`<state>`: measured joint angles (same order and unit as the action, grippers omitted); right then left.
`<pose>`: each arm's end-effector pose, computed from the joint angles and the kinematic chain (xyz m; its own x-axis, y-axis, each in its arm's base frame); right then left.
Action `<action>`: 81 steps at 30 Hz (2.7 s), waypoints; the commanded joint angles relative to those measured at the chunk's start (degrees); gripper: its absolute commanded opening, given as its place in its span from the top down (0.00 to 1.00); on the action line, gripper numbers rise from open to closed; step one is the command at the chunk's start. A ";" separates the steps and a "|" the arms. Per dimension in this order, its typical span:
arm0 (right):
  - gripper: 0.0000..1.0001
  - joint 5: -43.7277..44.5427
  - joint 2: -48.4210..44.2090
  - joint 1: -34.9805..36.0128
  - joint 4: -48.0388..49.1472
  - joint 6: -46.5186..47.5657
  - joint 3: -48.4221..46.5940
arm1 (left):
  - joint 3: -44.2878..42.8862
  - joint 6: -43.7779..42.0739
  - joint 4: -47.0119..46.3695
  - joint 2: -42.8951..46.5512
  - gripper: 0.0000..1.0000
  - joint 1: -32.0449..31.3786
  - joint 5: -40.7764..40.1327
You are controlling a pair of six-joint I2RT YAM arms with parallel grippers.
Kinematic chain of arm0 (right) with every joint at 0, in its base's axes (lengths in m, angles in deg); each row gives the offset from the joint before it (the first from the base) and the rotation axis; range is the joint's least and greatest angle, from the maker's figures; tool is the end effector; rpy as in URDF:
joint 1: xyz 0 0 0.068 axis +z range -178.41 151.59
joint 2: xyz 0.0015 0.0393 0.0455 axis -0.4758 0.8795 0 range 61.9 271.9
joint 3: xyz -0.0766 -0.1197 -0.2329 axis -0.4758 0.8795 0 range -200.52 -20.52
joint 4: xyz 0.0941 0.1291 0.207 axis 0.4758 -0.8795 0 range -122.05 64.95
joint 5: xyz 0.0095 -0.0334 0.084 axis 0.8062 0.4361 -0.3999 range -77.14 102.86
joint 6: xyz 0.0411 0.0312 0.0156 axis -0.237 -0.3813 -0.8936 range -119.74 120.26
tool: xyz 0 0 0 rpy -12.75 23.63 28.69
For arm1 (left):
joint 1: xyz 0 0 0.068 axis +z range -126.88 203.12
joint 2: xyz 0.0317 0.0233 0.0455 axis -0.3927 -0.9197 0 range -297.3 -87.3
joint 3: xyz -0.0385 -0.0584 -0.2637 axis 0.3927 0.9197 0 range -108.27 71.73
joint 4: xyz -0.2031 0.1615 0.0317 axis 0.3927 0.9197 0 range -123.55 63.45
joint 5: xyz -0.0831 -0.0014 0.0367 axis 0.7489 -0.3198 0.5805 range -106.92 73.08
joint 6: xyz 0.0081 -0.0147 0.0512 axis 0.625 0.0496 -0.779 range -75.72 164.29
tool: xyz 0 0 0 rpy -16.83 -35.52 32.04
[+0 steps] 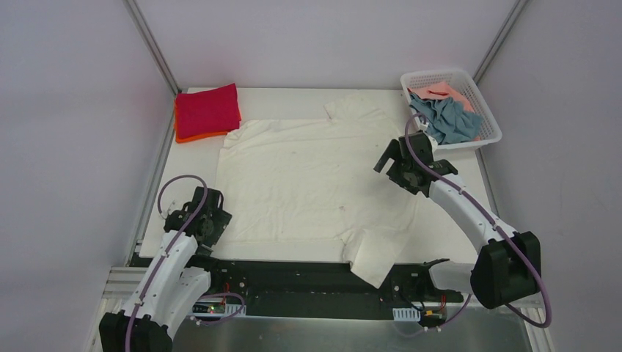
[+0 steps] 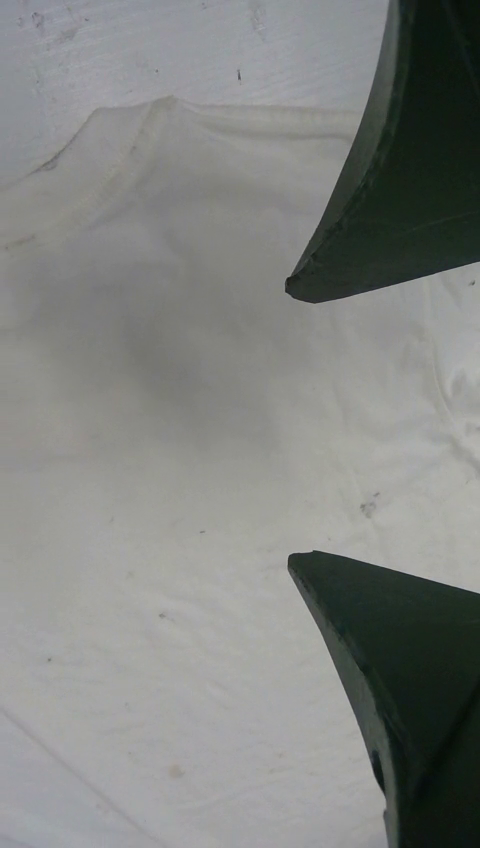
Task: Fold and stack the t-shirts
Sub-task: Flatten out the tshirt, then grab the side of the flattened tshirt closest away from the robot with both arms
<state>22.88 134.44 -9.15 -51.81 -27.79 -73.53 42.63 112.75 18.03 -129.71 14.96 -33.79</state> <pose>0.2542 0.0821 0.2612 -0.7016 0.2453 -0.6690 0.1343 0.9676 0.2140 0.1233 -0.0074 0.1958 -0.3420 -0.8502 -0.4002 -0.8286 0.4737 -0.2983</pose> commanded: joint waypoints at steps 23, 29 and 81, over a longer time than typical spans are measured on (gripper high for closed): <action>0.00 -0.89 -0.67 0.12 1.71 -1.66 0.46 | 5.01 11.21 -4.95 -12.60 0.59 0.17 -3.55; 0.01 0.34 -1.92 1.12 -0.78 -1.82 0.93 | 3.98 9.44 -8.39 -18.45 0.84 0.16 -4.04; 0.85 -11.40 1.73 41.28 -21.46 -24.65 19.05 | 2.50 4.29 -9.03 -13.78 1.00 0.16 -2.91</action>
<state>7.32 135.59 31.53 -69.14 -50.98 -54.58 44.68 117.71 8.28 -143.16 14.94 -36.85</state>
